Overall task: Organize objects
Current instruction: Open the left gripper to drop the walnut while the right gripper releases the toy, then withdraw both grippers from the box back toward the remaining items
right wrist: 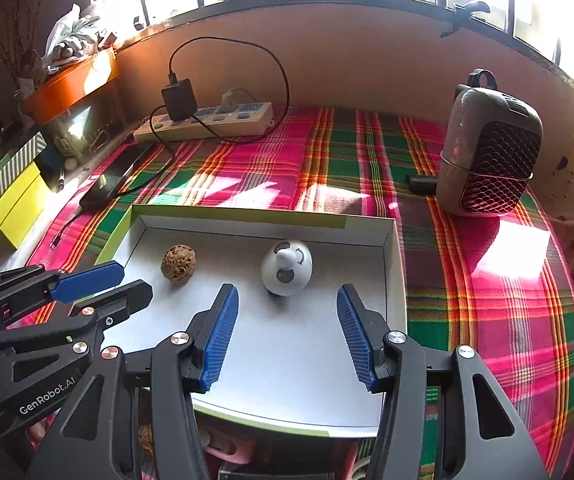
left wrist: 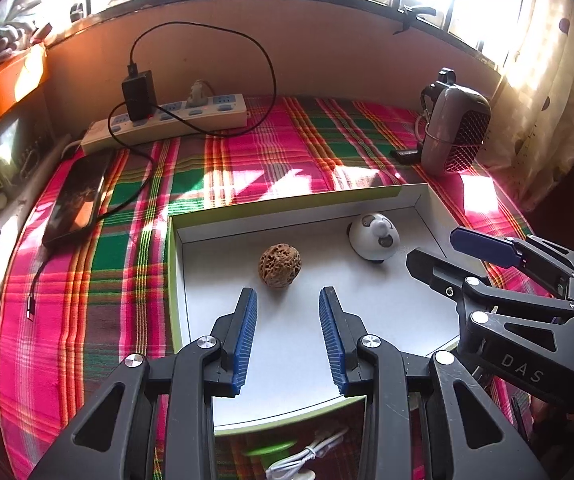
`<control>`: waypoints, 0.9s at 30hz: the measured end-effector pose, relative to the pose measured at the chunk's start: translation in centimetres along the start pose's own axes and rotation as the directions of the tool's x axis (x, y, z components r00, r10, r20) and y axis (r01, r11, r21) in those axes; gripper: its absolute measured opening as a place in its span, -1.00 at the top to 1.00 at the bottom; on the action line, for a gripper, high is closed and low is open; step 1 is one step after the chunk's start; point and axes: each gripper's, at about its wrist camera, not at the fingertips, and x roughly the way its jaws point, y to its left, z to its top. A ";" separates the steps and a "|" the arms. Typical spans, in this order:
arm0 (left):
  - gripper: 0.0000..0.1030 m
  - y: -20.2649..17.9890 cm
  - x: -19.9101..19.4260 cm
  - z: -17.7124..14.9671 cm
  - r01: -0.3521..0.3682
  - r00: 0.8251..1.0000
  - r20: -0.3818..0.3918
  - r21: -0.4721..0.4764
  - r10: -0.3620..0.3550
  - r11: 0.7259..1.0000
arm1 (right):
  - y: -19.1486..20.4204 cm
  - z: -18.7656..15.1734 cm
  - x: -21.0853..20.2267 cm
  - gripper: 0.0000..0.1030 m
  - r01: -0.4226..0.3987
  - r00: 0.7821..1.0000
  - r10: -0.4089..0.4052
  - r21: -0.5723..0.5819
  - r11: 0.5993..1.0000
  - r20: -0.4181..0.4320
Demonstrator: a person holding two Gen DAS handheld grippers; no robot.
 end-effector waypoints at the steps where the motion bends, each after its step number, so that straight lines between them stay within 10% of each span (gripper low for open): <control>1: 0.41 -0.1 -0.3 -0.3 -0.004 1.000 0.004 0.004 0.004 1.000 | 0.1 -0.2 -0.3 -0.02 -0.001 1.000 0.001 0.002 1.000 0.004; 27: 0.41 4.2 -7.4 -7.3 -0.033 0.996 0.084 -0.115 0.043 0.993 | 4.5 -7.2 -6.4 -0.02 -0.103 0.993 0.106 -0.043 0.994 0.054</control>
